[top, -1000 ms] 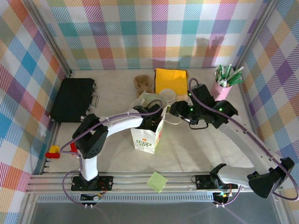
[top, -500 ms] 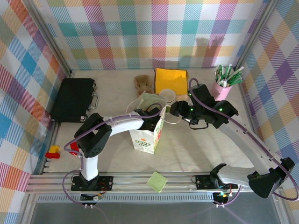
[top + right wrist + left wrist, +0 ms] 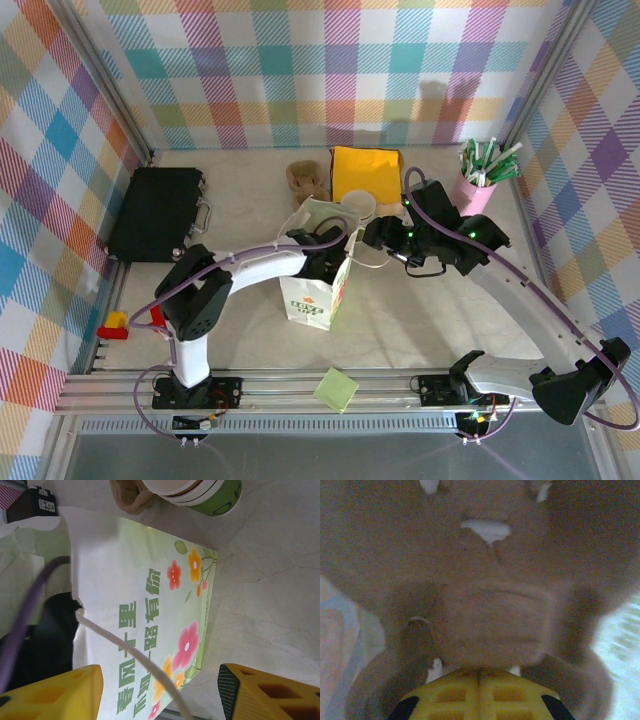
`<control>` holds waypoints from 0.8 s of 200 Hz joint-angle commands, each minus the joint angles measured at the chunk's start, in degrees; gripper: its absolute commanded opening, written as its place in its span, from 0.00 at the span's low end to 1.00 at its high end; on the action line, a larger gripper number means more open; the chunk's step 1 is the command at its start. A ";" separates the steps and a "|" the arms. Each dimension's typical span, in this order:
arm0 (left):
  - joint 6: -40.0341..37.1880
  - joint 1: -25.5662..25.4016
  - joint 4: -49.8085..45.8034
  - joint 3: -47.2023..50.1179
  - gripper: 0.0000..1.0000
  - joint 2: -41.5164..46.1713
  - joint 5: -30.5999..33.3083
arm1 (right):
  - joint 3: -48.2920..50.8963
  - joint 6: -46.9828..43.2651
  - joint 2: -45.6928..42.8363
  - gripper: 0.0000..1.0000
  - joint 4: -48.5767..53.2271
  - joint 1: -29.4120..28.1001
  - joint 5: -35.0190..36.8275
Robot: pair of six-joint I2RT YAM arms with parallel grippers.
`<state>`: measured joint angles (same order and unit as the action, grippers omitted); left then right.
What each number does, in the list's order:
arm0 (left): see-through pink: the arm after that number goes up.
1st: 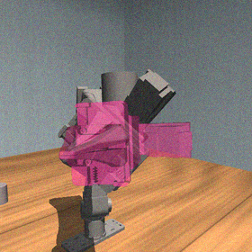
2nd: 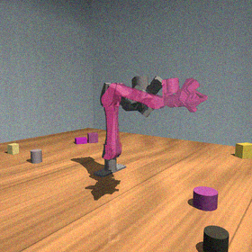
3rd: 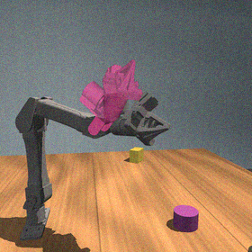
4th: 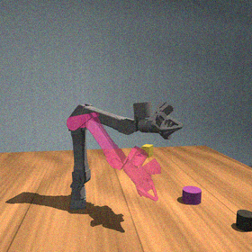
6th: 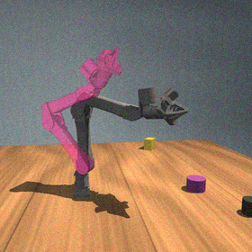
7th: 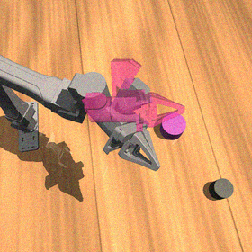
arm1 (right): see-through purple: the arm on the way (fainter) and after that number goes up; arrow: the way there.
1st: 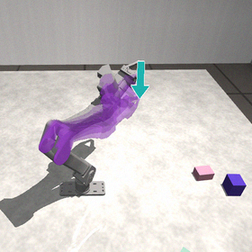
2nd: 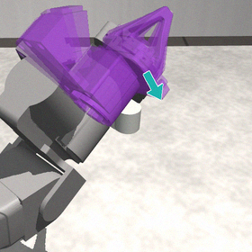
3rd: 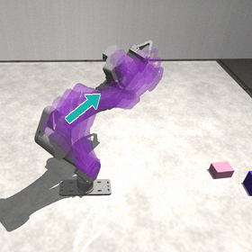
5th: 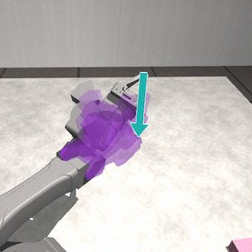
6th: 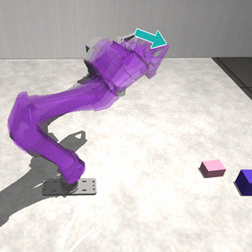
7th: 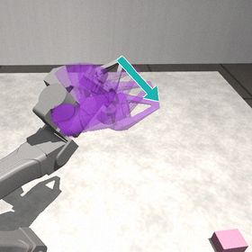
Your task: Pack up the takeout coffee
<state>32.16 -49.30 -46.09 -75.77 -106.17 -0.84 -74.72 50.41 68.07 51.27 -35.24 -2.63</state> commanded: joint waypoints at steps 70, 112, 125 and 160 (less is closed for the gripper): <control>1.75 -1.22 -9.24 -8.78 0.00 6.07 3.75 | -1.68 1.15 -0.74 0.65 -1.87 0.26 -1.58; 2.45 -1.68 -10.05 -9.08 0.00 6.32 3.85 | -1.62 1.34 -1.67 0.66 -1.78 0.26 -1.32; 2.69 -1.85 -10.52 -9.86 0.00 7.04 3.95 | -1.37 1.36 -1.56 0.66 -1.95 0.26 -1.34; 3.17 -2.12 -12.76 -12.78 0.00 9.10 6.50 | -1.71 1.92 -0.52 0.67 -3.11 0.26 -2.84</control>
<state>34.04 -50.52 -55.79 -85.41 -100.73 3.01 -74.78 51.07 67.68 49.89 -35.24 -3.79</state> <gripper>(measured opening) 0.048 0.667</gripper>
